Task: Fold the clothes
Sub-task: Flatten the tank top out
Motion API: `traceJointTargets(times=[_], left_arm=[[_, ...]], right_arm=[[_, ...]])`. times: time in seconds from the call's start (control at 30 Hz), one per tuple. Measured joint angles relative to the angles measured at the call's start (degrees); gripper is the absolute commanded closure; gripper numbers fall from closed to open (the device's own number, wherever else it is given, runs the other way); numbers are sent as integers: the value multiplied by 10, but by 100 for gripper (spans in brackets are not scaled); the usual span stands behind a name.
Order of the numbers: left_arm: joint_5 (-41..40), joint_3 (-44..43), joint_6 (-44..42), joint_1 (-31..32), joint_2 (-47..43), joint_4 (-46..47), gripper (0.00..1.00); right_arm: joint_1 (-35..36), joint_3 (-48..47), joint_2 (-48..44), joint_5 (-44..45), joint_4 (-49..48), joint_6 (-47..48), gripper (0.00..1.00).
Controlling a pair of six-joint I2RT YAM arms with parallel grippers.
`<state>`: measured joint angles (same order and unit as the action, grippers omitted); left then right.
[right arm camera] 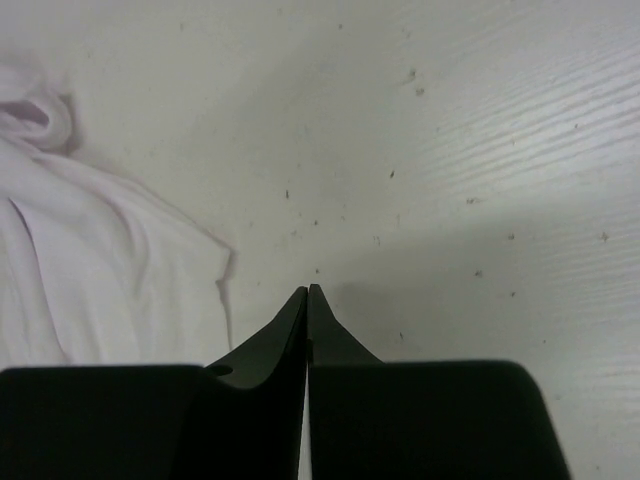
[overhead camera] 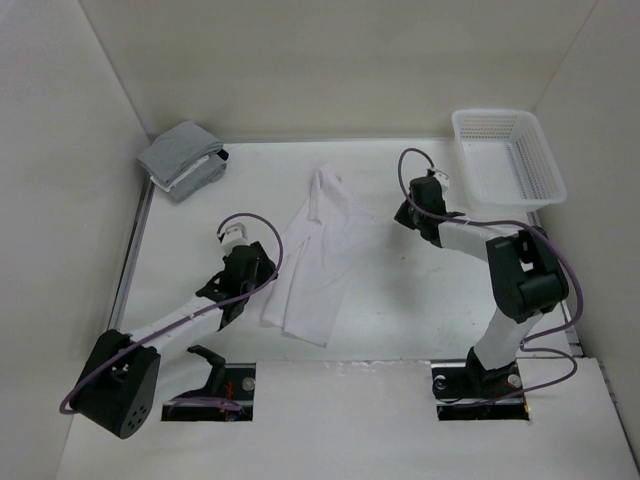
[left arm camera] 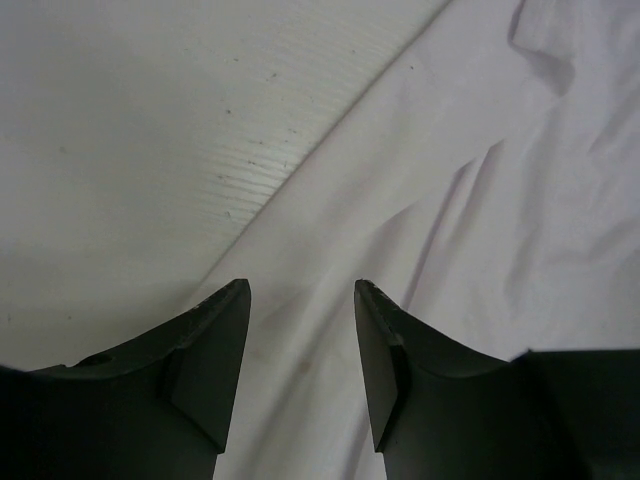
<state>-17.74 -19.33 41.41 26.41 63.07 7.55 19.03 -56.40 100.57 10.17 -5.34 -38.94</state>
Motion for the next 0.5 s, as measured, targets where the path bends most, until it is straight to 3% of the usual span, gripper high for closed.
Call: traceJointTargets(times=[0.07,0.13,0.17,0.27,0.4,0.5], left_arm=[[4,-6,-3,10,-11,-19,57],[4,-7,-5,23,-36,-48,58],[1,-7,-6,29,-51,-66,58],[-40,-7,-2,53,-124,-138,57],[-96,-7,14,76,-167,-164,56],[-118,-12,17,86,-145,-163,56]], right_arm=[[-11,0,0,-5,-19,-1,96],[-18,1,-1,-16,-31,-5,89],[-21,4,-4,-24,-40,-8,76],[-17,21,-21,-34,-46,-11,55],[43,64,-63,-37,-44,-9,50],[98,75,-61,-47,-40,-7,51]])
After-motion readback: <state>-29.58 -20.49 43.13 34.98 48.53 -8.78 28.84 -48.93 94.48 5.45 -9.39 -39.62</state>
